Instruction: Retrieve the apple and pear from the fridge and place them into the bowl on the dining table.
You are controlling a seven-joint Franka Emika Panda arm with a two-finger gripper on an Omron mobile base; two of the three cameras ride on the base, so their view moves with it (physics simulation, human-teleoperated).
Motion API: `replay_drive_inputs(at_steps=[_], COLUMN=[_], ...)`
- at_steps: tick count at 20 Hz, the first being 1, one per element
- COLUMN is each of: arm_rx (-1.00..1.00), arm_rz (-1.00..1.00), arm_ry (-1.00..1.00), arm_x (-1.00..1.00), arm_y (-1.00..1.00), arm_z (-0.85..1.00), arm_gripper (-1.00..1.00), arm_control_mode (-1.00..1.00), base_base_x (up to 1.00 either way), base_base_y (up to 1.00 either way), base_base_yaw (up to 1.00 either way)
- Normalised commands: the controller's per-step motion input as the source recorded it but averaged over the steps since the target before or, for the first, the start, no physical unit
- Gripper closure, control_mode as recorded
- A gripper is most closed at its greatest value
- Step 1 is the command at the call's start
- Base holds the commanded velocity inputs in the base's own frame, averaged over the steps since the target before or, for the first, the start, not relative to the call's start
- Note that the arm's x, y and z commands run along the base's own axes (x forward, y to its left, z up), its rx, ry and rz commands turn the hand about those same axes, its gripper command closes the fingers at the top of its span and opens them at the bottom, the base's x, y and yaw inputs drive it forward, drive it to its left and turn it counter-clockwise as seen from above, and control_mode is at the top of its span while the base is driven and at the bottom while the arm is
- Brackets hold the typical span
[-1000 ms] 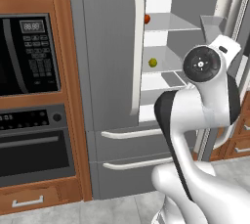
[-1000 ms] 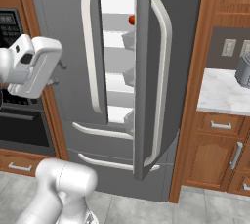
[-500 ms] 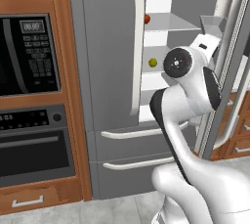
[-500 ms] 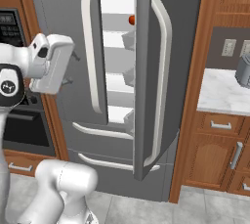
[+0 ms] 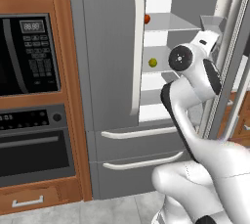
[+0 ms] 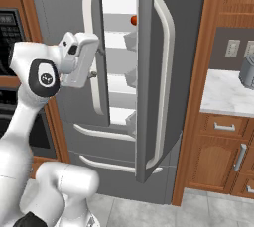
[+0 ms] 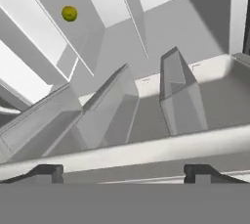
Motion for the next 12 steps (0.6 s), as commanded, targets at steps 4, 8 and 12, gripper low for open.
replay_drive_inputs(at_steps=[4, 8, 12], arm_rx=[-0.04, -0.06, -0.03], arm_rz=[0.00, -0.06, -0.12], arm_ry=[0.00, 0.00, 0.00], arm_x=[0.99, 0.74, 0.84], arm_y=[0.00, -0.14, -0.31], arm_z=[0.00, 0.00, 0.00], arm_gripper=[-1.00, -1.00, -1.00], arm_control_mode=[-1.00, -1.00, -1.00], base_base_x=[0.00, 0.00, 0.00], base_base_y=[0.00, 0.00, 0.00], base_base_yaw=[0.00, 0.00, 0.00])
